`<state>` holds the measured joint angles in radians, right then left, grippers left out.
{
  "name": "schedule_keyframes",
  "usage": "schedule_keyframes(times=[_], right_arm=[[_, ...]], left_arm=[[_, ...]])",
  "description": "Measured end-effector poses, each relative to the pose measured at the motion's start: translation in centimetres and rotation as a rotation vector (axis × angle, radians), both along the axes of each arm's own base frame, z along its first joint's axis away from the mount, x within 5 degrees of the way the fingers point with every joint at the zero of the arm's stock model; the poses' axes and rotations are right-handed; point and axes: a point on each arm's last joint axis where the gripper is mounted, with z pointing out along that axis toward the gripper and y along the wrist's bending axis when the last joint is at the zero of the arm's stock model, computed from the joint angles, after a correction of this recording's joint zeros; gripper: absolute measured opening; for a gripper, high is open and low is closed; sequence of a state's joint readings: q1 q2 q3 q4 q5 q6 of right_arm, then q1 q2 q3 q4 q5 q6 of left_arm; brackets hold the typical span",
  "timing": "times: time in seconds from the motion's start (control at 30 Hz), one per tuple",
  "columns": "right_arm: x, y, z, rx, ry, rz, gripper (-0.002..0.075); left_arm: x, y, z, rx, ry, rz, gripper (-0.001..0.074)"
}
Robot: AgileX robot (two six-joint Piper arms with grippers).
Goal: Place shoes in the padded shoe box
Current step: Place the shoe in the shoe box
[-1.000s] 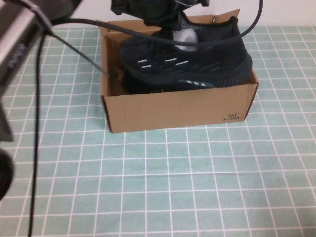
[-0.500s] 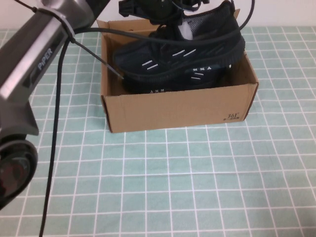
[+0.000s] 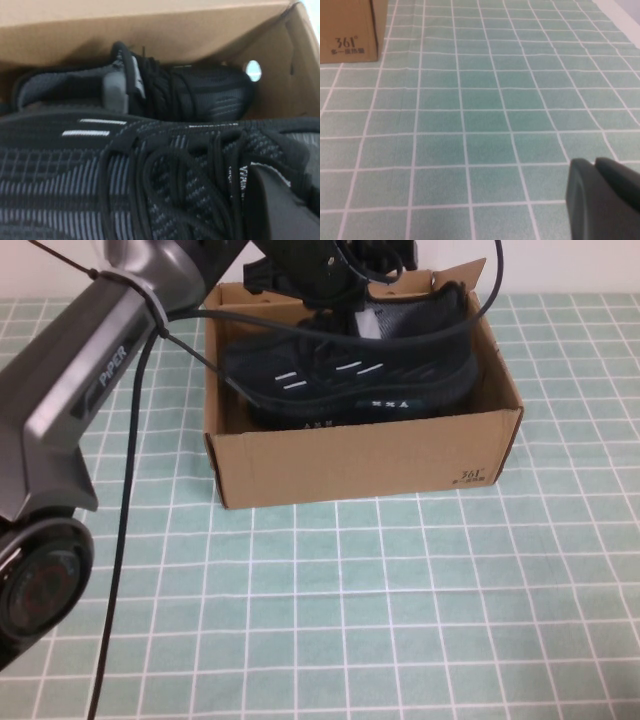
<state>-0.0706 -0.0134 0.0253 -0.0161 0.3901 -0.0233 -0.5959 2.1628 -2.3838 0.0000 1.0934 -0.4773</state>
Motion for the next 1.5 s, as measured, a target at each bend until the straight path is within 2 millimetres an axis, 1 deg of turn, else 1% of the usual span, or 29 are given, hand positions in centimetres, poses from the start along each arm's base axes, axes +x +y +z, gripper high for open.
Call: schedule_keyframes(times=[0.27, 0.7, 1.13, 1.5], right_arm=[[0.0, 0.0, 0.0, 0.000, 0.000, 0.000, -0.0008], [0.0, 0.0, 0.0, -0.002, 0.000, 0.000, -0.0008], [0.0, 0.0, 0.0, -0.002, 0.000, 0.000, -0.0008], [0.0, 0.0, 0.0, -0.002, 0.000, 0.000, -0.0008]], left_arm=[[0.0, -0.7, -0.3, -0.056, 0.030, -0.025, 0.0001], [-0.1, -0.3, -0.9, -0.016, 0.070, 0.008, 0.0001], [-1.1, -1.4, -1.1, 0.026, 0.076, -0.044, 0.0001], [-1.1, -1.4, -1.2, 0.037, 0.084, -0.049, 0.0001]])
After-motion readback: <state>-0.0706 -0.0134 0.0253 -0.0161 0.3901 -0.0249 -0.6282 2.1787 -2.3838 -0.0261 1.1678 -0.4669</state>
